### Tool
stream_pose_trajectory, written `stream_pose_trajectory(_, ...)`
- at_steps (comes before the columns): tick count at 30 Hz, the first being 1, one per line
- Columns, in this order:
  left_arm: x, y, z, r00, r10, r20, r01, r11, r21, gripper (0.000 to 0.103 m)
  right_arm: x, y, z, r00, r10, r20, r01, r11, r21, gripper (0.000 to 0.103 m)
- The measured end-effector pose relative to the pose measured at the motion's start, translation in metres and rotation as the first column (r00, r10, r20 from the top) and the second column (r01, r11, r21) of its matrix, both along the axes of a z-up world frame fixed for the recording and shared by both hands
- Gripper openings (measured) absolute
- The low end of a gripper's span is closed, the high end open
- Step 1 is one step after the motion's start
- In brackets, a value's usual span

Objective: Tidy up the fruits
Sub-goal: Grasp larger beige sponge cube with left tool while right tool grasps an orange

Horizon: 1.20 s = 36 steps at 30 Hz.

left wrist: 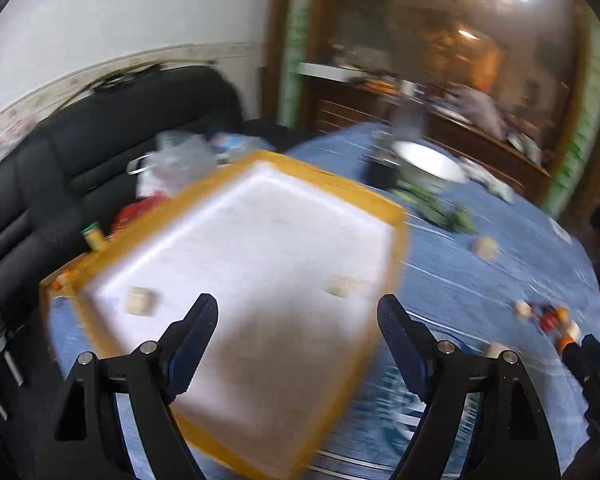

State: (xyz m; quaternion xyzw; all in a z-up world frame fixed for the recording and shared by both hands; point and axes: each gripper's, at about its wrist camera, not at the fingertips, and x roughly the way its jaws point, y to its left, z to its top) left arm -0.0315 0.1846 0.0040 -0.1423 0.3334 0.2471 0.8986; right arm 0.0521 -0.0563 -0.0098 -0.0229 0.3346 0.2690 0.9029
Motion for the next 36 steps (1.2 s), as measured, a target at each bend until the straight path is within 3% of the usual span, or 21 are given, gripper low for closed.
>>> stream_pose_trajectory(3,0.02,-0.034,-0.007,0.994,-0.109,-0.034,0.109,0.994,0.004,0.082,0.009,-0.064,-0.008,0.987,-0.159,-0.02,0.159,0.987,-0.015,0.083)
stream_pose_trajectory(7,0.041,-0.071,-0.018,0.973,-0.214,-0.084,0.215,0.976,0.013,0.082,0.028,-0.141,-0.023,0.93,-0.361,-0.064,0.359,0.932,-0.038,0.083)
stream_pose_trajectory(11,0.053,-0.094,-0.027,0.961,-0.254,-0.114,0.258,0.966,0.027,0.082,0.05,-0.182,-0.038,0.887,-0.453,-0.091,0.445,0.89,-0.099,0.083)
stream_pose_trajectory(18,0.071,-0.114,-0.04,0.939,-0.308,-0.153,0.317,0.948,0.038,0.082,0.09,-0.182,-0.055,0.877,-0.461,-0.134,0.438,0.882,-0.171,0.083)
stream_pose_trajectory(24,0.085,-0.126,-0.054,0.924,-0.336,-0.184,0.346,0.938,0.026,0.082,0.096,-0.181,-0.062,0.879,-0.455,-0.141,0.426,0.883,-0.196,0.083)
stream_pose_trajectory(28,0.093,-0.131,-0.056,0.921,-0.352,-0.165,0.359,0.933,0.012,0.082,0.098,-0.181,-0.07,0.883,-0.437,-0.17,0.409,0.895,-0.178,0.052)
stream_pose_trajectory(36,0.106,-0.148,-0.068,0.9,-0.386,-0.204,0.395,0.919,0.002,0.081,0.097,-0.183,-0.071,0.887,-0.43,-0.167,0.406,0.9,-0.159,0.049)
